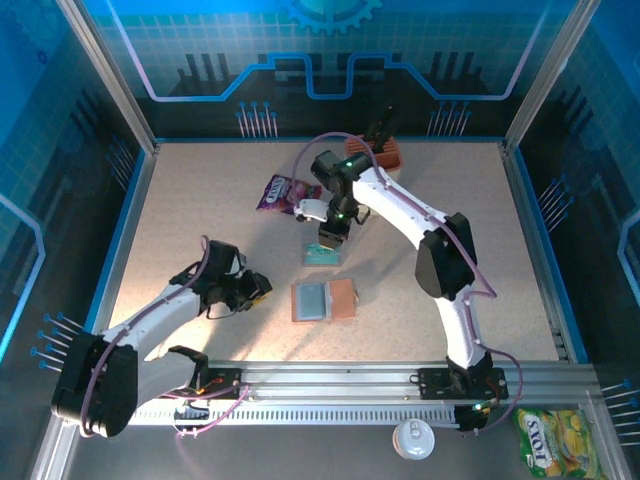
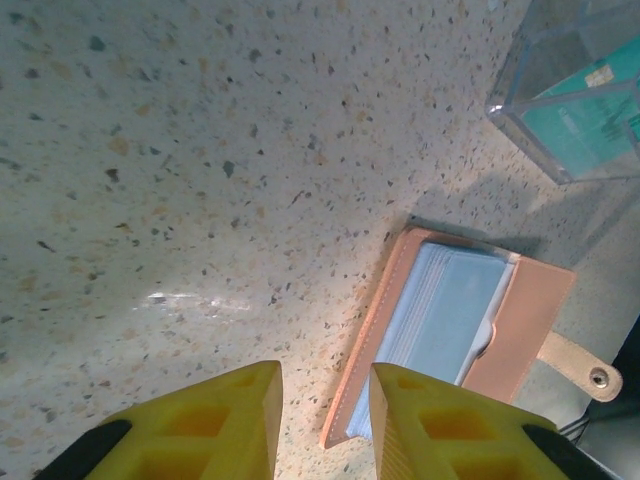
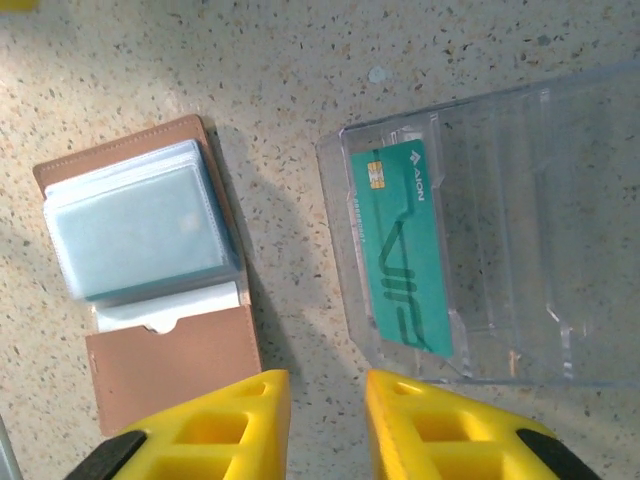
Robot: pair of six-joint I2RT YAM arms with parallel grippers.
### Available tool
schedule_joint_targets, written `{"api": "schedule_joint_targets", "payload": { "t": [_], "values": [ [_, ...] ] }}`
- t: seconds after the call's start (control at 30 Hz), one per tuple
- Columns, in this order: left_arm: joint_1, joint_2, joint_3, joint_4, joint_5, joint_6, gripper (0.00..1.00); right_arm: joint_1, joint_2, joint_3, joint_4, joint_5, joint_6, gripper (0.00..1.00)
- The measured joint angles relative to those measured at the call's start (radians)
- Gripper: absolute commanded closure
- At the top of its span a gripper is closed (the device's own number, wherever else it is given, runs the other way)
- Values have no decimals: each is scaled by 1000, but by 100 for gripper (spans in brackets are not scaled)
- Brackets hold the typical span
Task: Take the credit cards out of the card holder
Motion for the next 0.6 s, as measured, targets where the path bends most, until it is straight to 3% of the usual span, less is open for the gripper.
{"api": "schedule_joint_targets", "payload": {
  "t": [0.2,0.6],
  "values": [
    [-70,70,37,27,0,0,70,23,-72,-158,146,8,166,74],
    [-175,215,80,119,9,-26,76,139,-281,-593,576,29,755,77]
  ]
}}
